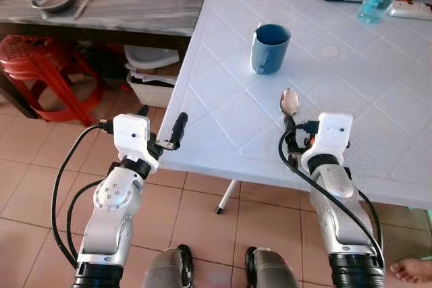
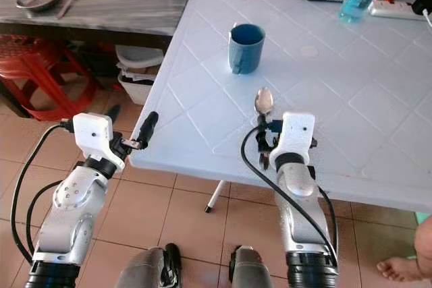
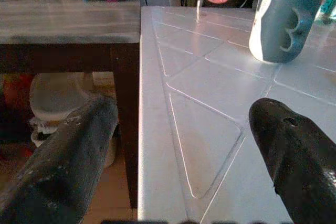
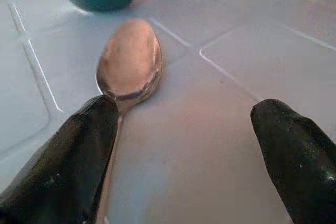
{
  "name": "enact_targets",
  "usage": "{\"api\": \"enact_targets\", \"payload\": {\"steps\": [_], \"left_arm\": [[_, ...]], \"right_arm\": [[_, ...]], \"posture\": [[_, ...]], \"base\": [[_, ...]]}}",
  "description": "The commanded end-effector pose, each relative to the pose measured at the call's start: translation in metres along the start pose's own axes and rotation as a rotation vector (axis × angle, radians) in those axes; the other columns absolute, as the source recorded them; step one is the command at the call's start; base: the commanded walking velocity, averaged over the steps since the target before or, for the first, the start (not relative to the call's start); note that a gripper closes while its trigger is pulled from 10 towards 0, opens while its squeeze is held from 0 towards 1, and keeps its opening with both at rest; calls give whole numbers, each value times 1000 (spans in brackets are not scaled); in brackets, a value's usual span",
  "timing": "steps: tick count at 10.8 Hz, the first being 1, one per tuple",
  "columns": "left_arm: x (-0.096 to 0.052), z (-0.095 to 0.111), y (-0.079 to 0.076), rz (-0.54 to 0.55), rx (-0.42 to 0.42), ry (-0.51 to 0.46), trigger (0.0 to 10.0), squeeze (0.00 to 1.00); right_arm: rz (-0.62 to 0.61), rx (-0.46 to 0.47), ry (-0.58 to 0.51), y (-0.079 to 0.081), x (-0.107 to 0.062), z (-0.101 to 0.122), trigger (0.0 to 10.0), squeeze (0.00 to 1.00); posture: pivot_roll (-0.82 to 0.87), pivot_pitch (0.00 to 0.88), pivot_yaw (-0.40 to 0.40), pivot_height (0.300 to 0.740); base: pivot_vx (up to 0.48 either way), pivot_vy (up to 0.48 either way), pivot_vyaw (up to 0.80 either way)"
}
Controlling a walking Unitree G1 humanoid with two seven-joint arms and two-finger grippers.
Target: Setting the table
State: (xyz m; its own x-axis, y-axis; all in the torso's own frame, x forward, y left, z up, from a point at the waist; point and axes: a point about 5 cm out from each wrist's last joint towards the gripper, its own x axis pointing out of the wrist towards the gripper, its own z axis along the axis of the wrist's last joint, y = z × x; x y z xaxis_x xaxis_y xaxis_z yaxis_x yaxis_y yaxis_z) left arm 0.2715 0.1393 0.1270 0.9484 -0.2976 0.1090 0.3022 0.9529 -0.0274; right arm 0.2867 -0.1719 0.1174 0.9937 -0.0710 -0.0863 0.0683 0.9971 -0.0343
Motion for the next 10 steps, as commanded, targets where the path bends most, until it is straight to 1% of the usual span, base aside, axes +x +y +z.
{"api": "enact_targets", "payload": {"steps": [1, 2, 4, 5, 6, 7, 8, 9, 10], "left_arm": [[-2, 2, -1, -13, 2, 1, 10000, 0], [-2, 2, -1, -14, 1, 1, 10000, 0], [-2, 3, 0, -11, 3, -1, 10000, 0], [-3, 3, -1, -12, 3, 2, 10000, 0], [-3, 2, -1, -14, 3, 5, 10000, 0], [-3, 2, 0, -14, 3, 9, 10000, 0], [-3, 1, 0, -17, 2, 13, 10000, 0], [-3, 1, -1, -22, -2, 17, 10000, 0], [-4, -2, -4, -55, -16, 38, 10000, 0]], "right_arm": [[35, -4, 1, 4, 1, 4, 10000, 0], [79, -6, 18, 8, 4, 4, 10000, 0], [109, 14, 29, 11, 4, 5, 10000, 0], [133, 15, 54, 15, 3, 1, 10000, 0], [139, 20, 93, 16, 0, -4, 3725, 0], [134, 17, 107, 15, -2, -5, 3490, 0], [131, 15, 120, 15, -7, -7, 4039, 0], [135, 21, 126, 16, -9, -8, 4314, 0], [139, 43, 150, 18, -15, -9, 4275, 0]], "posture": [[-41, 198, 45, 740], [-41, 200, 47, 740], [-39, 201, 46, 740], [-39, 204, 47, 740], [-40, 205, 45, 740], [-40, 205, 45, 740], [-40, 205, 45, 740], [-44, 208, 43, 740], [-45, 209, 43, 740]], "base": [[0, 0, 0], [0, 0, 0], [0, 0, 0], [0, 0, 0], [0, 0, 0], [0, 0, 0], [0, 0, 0], [0, 0, 0], [0, 0, 0]]}}
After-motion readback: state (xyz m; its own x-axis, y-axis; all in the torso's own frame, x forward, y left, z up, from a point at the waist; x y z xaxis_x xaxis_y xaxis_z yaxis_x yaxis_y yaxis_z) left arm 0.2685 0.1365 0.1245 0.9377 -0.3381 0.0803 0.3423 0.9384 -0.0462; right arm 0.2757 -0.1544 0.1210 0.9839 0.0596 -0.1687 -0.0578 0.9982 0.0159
